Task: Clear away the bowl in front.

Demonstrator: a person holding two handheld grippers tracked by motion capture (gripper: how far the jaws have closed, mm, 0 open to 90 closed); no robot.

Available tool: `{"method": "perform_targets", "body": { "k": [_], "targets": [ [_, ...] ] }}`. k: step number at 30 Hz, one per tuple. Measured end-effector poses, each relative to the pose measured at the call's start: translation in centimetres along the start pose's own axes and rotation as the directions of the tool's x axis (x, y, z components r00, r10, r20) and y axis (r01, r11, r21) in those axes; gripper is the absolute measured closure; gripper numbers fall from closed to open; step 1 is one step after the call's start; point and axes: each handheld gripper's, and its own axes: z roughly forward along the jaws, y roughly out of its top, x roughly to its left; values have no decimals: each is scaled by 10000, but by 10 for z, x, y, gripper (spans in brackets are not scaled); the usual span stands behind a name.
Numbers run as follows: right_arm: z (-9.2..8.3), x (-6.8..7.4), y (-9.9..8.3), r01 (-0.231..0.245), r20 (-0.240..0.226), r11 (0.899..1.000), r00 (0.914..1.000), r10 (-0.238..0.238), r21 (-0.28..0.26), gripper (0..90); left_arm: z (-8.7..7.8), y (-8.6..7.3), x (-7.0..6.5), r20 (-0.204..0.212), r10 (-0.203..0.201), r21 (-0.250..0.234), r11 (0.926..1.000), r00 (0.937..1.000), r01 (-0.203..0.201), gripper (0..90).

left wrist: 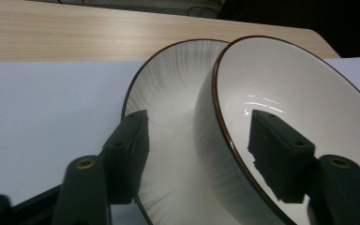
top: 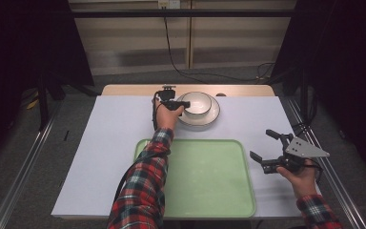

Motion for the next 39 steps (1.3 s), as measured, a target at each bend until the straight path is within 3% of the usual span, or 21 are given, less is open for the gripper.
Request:
{"method": "perform_targets", "body": {
  "k": [2,12,19,20,30,39],
  "targets": [
    [0,0,0,-18,10,10000,10000,18,-3,35,1,0,0,22,70,49,10000,10000,-70,453],
    [0,0,0,-103,42,9999,9999,104,-66,33,7,2,-3,144,-565,235,9981,9983,562,596],
    [-1,-1,0,-71,51,9999,10000,71,-90,29,11,2,-5,26,-542,465,9975,9985,540,654],
    [-1,-2,0,-83,53,9999,10000,84,-96,29,12,2,-5,35,-769,432,9961,9970,767,688],
    [-1,-2,0,-57,37,10000,10000,58,-76,29,9,4,0,-11,-1157,632,9913,9933,1155,799],
    [-1,-2,0,-69,60,9999,10000,69,-80,29,4,6,-2,182,-1009,780,9920,9947,992,799]
  ]
}}
